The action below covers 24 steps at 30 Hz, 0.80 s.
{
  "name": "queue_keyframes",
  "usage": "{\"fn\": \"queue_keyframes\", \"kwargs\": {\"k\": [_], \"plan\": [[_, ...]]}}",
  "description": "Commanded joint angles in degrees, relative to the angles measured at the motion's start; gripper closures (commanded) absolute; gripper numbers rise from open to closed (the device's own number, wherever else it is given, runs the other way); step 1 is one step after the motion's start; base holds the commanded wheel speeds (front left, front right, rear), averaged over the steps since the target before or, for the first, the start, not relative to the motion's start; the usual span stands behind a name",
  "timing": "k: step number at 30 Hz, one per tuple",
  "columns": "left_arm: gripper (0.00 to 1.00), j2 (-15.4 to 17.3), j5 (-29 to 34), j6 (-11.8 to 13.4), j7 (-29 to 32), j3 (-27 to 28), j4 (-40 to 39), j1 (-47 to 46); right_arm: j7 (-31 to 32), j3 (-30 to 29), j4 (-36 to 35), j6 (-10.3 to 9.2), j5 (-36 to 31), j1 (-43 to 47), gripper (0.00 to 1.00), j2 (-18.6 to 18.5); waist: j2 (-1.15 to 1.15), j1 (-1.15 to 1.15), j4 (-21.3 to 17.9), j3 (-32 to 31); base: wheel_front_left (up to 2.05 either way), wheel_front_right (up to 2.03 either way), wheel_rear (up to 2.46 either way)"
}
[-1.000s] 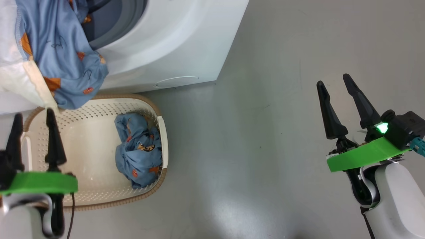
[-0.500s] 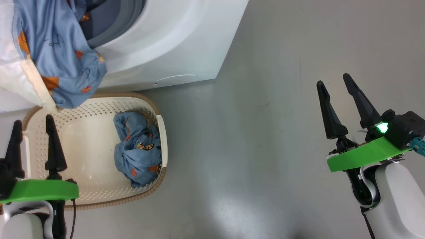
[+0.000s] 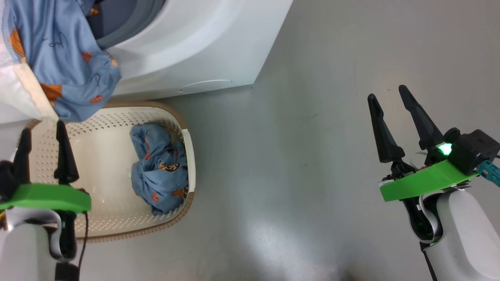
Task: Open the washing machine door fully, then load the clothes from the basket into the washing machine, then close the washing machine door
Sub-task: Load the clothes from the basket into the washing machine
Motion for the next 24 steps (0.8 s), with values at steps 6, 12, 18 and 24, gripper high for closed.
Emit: {"fn": "queue_keyframes", "kwargs": {"k": [6,12,18,24], "plan": [[0.0,5.2,-3.2,-0.1,-0.3,-0.8,8.0,-6.4,-0.3,1.4,-1.3,0.16,-0.2,-0.2,0.0,0.1,0.0,0.0,-0.4,0.6,0.0,0.0,0.0],[0.0,7.8,-5.8,-0.1,-0.3,-4.3,13.1,-10.9,-0.3,1.8,-1.3,0.16,-0.2,-0.4,0.0,0.2,0.0,0.0,-0.8,1.0,0.0,0.0,0.0],[0.0,10.4,-9.9,-0.1,-0.3,-10.3,14.9,-14.6,-0.3,2.2,-1.3,0.16,-0.2,-0.5,0.0,0.3,0.0,0.0,-1.4,1.2,0.0,0.0,0.0],[0.0,12.1,-13.9,-0.1,-0.3,-15.9,14.8,-16.6,-0.3,2.3,-1.3,0.16,-0.1,-0.6,0.0,0.4,0.0,0.0,-1.8,1.2,0.0,0.0,0.0]]}}
